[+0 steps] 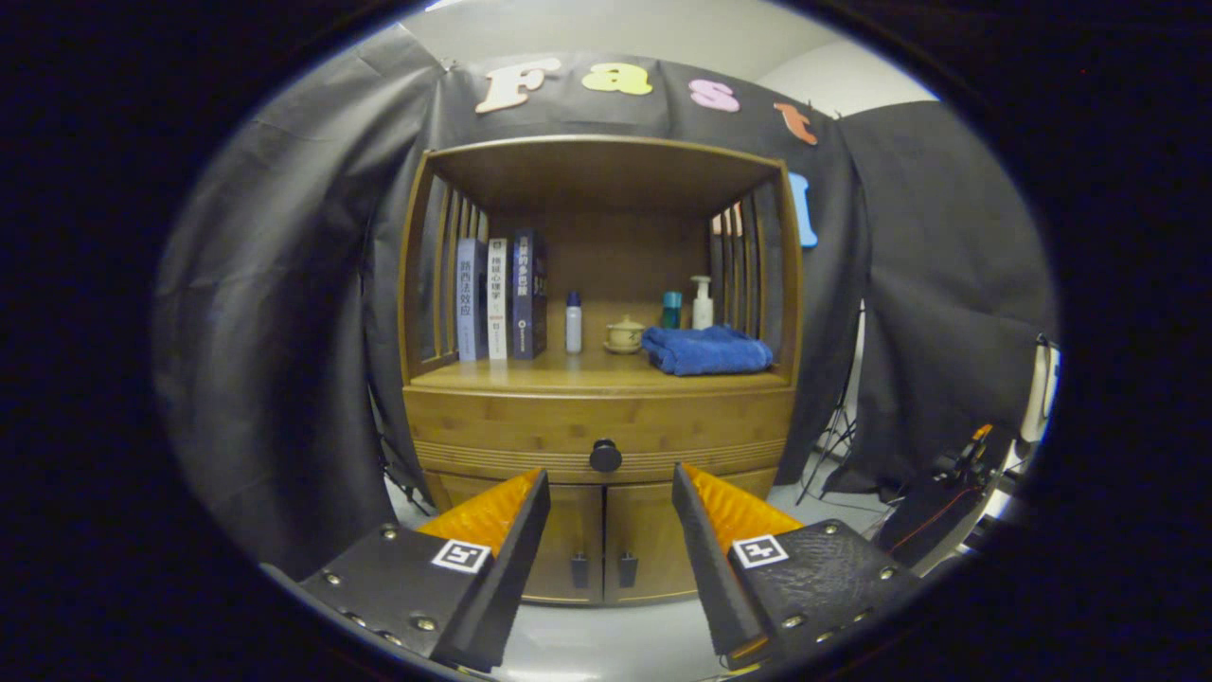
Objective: Pull open the drawer, take out the items inside it, and place them on the countertop above the cabinet.
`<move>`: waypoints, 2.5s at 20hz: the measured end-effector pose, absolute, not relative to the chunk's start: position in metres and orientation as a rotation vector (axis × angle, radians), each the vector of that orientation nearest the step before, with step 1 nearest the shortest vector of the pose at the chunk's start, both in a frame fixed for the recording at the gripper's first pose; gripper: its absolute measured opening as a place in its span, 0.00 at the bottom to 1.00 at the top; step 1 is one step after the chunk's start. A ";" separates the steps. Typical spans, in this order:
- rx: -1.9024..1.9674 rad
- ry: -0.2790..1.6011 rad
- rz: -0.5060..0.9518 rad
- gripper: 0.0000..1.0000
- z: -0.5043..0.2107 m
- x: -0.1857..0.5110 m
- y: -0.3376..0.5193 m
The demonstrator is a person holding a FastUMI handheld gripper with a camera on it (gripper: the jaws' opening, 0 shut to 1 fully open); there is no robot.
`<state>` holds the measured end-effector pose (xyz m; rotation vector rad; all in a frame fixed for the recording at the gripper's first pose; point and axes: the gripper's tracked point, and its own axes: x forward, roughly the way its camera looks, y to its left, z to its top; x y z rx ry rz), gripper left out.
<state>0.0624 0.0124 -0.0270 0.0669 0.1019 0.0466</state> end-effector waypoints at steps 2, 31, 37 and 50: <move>0.075 0.118 0.043 0.78 -0.029 0.094 0.015; 0.143 0.298 0.073 0.31 -0.109 0.197 0.023; 0.103 0.387 0.038 0.30 -0.115 0.133 0.016; 0.091 0.427 -0.001 0.30 -0.126 0.074 0.009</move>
